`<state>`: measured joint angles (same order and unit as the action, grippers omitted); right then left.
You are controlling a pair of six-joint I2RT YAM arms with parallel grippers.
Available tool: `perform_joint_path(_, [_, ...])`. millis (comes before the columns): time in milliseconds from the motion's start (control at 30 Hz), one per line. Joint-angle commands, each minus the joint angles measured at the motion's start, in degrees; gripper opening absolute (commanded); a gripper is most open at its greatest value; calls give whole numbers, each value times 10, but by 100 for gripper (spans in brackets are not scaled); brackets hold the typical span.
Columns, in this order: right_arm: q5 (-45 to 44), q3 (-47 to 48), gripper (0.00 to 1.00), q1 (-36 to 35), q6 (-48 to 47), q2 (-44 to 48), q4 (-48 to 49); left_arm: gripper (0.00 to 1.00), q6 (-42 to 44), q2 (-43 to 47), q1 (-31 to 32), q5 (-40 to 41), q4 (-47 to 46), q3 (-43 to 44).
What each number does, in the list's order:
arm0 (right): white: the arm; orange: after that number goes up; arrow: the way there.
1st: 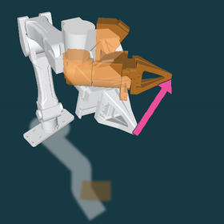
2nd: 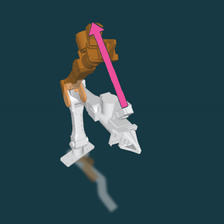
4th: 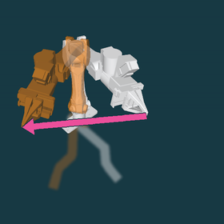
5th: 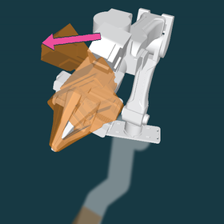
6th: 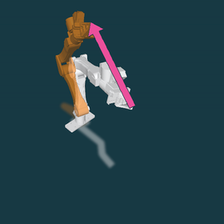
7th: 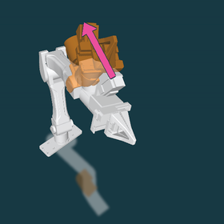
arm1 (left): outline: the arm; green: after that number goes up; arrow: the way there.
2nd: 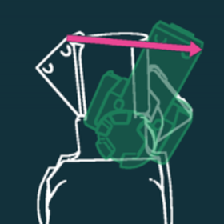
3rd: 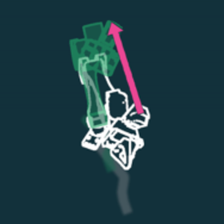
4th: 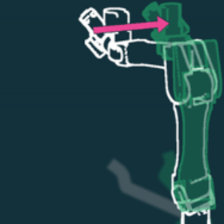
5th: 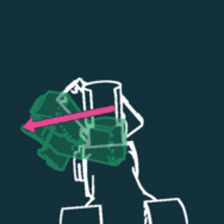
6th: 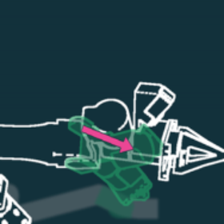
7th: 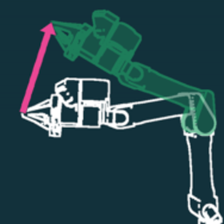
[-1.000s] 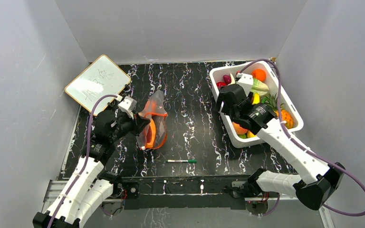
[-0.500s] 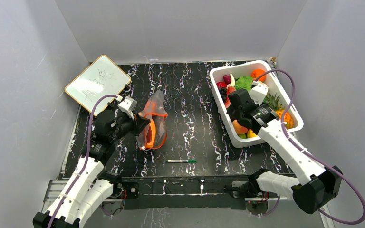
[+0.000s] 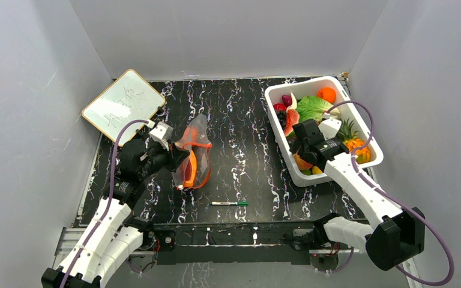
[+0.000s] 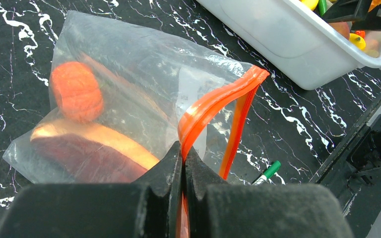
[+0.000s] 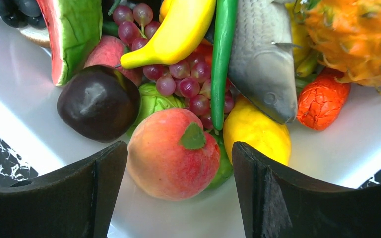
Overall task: Place the food in the zip-top bag and seal the zipper
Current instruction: Pick up the fake fruit from the bin.
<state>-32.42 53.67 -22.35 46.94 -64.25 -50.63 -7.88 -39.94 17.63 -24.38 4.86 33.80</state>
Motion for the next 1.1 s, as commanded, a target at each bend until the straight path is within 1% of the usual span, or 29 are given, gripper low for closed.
perform_joint_path(0, [14, -13, 76, 8, 15, -4, 47, 0, 8, 8, 0, -1, -13, 0])
perform_joint_path(100, [12, -20, 76, 9, 35, -11, 43, 0, 8, 7, 0, -1, -11, 1])
perform_joint_path(233, [15, -33, 76, 12, 33, -16, 63, 0, 8, 10, 1, 1, -11, 0])
perform_joint_path(300, [30, -37, 75, 13, 26, -16, 77, 0, 8, 9, 1, 2, -11, 0])
perform_joint_path(367, [40, -40, 71, 15, 23, -10, 86, 0, 8, 8, 1, 1, -11, 0])
perform_joint_path(500, [32, -38, 57, 18, 21, 5, 89, 0, 8, 8, 1, 1, -10, 0])
perform_joint_path(600, [30, -30, 43, 18, 0, 21, 86, 0, 7, 8, 1, 2, -9, 0])
perform_joint_path(633, [30, -29, 39, 18, -5, 26, 88, 0, 7, 8, 1, 3, -10, 0])
perform_joint_path(733, [22, -23, 38, 18, -25, 40, 90, 0, 7, 6, 0, 4, -9, 0])
perform_joint_path(833, [-1, -11, 33, 18, -44, 52, 79, 0, 8, 7, 1, 5, -7, 1])
perform_joint_path(967, [-21, 9, 33, 18, -82, 71, 76, 0, 9, 11, 0, 7, -6, 1])
perform_joint_path(1067, [-18, 24, 33, 18, -106, 86, 77, 0, 8, 12, 1, 5, -8, 1])
